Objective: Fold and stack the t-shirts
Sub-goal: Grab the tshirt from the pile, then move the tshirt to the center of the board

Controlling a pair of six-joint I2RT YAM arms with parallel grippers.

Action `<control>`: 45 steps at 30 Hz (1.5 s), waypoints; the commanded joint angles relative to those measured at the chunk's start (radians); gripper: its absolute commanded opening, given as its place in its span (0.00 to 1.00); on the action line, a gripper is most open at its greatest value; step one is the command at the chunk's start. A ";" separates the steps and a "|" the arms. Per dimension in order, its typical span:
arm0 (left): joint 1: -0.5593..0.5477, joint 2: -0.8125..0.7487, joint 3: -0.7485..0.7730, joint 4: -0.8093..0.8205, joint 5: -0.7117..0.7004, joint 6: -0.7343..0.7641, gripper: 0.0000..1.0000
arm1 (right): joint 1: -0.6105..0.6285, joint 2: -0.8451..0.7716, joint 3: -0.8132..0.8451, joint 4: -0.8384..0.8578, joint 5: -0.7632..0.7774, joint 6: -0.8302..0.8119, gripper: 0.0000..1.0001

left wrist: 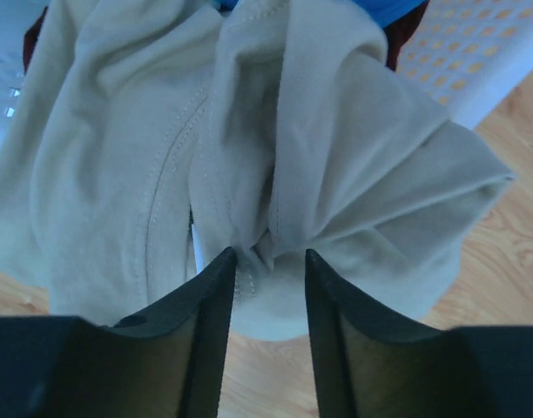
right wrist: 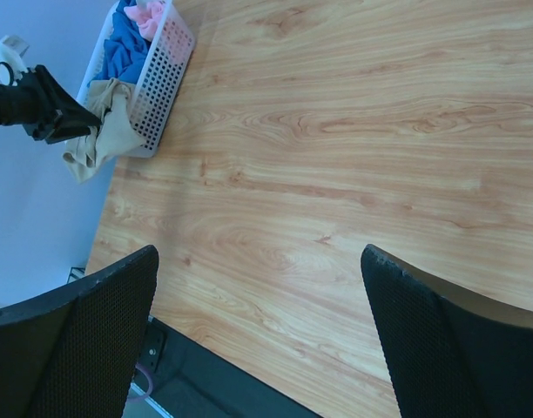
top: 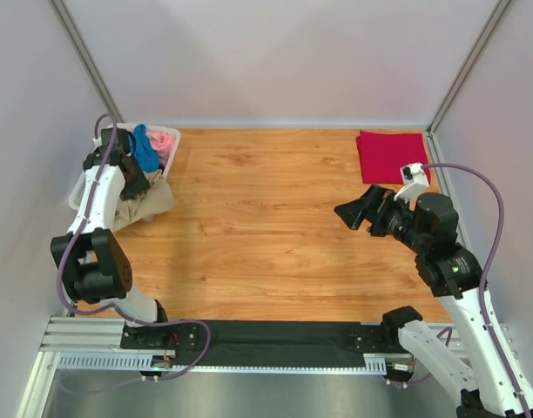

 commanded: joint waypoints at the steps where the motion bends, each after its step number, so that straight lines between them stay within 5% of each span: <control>1: 0.011 0.029 0.060 -0.036 -0.014 0.009 0.42 | 0.003 -0.007 0.024 0.032 -0.015 -0.023 1.00; 2: 0.011 0.041 0.086 -0.042 -0.016 0.009 0.16 | 0.003 -0.007 0.025 0.030 -0.009 -0.025 1.00; 4: 0.011 0.028 0.124 -0.073 -0.013 0.019 0.00 | 0.003 -0.005 0.031 0.026 0.000 -0.029 1.00; 10: -0.073 -0.158 0.414 -0.044 0.199 0.069 0.00 | 0.003 -0.002 0.060 0.023 -0.007 -0.014 1.00; 14: -0.165 -0.317 0.517 0.155 0.571 -0.074 0.00 | 0.003 -0.019 0.071 0.023 0.003 -0.014 1.00; 18: -0.309 -0.367 0.514 0.362 0.800 -0.270 0.00 | 0.003 -0.038 0.094 -0.011 0.036 -0.026 1.00; 24: -0.416 -0.523 0.163 0.564 0.961 -0.385 0.00 | 0.003 -0.077 0.073 -0.046 0.077 -0.039 1.00; 29: -0.423 -0.669 -0.339 0.461 0.813 -0.305 0.00 | 0.003 -0.062 0.027 -0.091 0.108 -0.042 1.00; 34: -0.423 -0.570 -0.556 0.302 0.631 -0.192 0.22 | 0.003 0.027 -0.039 -0.096 0.088 -0.043 0.94; 35: -0.423 -0.554 -0.560 0.276 0.550 -0.174 0.40 | 0.005 0.045 -0.064 -0.094 0.076 -0.039 0.92; 37: -0.423 -0.545 -0.558 0.216 0.463 -0.146 0.52 | 0.005 0.097 -0.097 -0.079 0.057 -0.020 0.86; 45: -0.573 -0.654 -0.665 0.338 0.458 -0.135 0.59 | 0.146 0.303 -0.261 0.019 0.066 -0.003 0.73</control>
